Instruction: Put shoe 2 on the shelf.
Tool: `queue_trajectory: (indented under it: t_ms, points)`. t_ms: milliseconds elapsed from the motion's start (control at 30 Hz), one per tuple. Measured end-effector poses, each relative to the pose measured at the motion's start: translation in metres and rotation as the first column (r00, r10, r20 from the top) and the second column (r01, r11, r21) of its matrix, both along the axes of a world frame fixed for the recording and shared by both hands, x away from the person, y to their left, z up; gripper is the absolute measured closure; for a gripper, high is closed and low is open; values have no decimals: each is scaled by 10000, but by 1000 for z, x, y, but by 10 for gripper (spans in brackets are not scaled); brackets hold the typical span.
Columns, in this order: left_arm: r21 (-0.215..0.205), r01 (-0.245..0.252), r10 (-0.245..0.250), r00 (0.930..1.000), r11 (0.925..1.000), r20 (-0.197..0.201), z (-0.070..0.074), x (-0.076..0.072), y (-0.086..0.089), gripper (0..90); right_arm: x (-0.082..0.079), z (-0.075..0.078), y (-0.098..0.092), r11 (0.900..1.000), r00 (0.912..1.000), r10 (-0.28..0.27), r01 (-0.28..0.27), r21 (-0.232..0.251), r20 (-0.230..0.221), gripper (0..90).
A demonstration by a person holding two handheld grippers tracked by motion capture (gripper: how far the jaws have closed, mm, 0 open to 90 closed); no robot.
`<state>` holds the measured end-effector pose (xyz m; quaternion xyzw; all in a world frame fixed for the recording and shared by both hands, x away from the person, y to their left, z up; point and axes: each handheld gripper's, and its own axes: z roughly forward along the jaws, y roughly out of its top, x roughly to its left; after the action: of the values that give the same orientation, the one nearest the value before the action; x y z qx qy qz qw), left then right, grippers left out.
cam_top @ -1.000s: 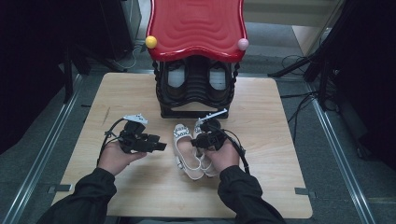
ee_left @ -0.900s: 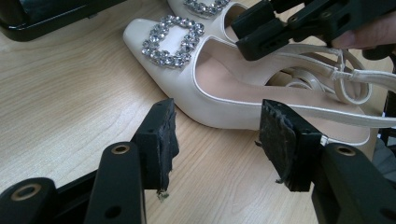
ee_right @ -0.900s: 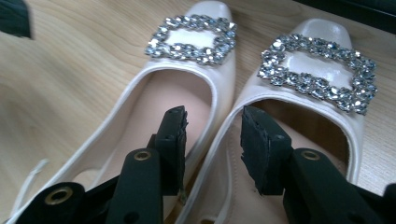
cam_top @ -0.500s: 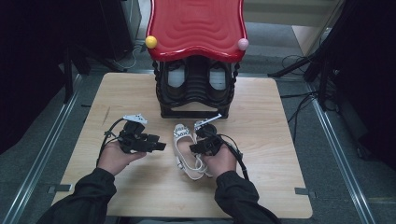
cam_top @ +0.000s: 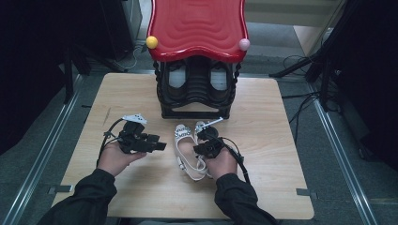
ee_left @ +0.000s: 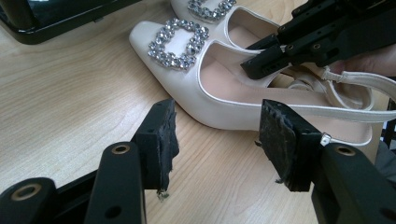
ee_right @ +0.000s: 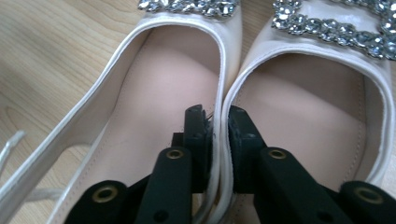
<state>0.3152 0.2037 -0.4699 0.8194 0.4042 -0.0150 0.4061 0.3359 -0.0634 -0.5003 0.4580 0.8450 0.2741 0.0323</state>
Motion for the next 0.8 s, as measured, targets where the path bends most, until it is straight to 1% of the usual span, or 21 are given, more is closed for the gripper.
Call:
queue_trajectory:
  t_ms: [67,167,200,267,333,433,500,567,667,733,767,800]
  points:
    - [-32,-12,12,10000,10000,-27,0,0,1,466,1,3,1,9997,9999,9,-11,-262,-106,855]
    - [-60,-35,35,10000,10000,-55,0,1,2,465,2,4,-2,9997,9996,82,-88,-217,-262,862]
    - [-24,-47,47,10000,10000,8,0,1,3,466,2,4,-3,9997,9994,97,-104,-217,-325,862]
    - [-69,-120,120,9999,9999,4,0,1,4,466,3,6,-4,9993,9992,214,-225,-309,-341,863]
    - [-95,-168,168,9999,9998,13,1,1,5,465,3,9,-5,9984,9983,425,-439,-362,-390,863]
    - [-27,-298,298,9995,9996,58,1,1,8,465,5,15,-5,9922,9920,1137,-1163,-461,-546,863]
    - [-14,-285,286,9996,9996,77,2,1,10,466,5,18,-8,9846,9842,1676,-1700,-402,-578,863]
    - [-87,-354,355,9993,9993,115,2,1,12,466,6,24,-11,9770,9767,2050,-2080,-458,-638,863]
    - [-153,-459,461,9988,9988,132,3,1,16,466,9,32,-16,9622,9619,2670,-2695,-384,-588,863]
    - [-189,-574,577,9982,9982,166,3,1,19,467,11,40,-19,9462,9464,3198,-3215,-358,-448,862]
    - [-170,-574,578,9982,9982,188,4,1,21,467,12,44,-20,9350,9354,3515,-3528,-352,-389,861]
    - [-195,-675,678,9975,9975,181,4,1,23,467,13,48,-21,9236,9241,3803,-3816,-368,-361,861]
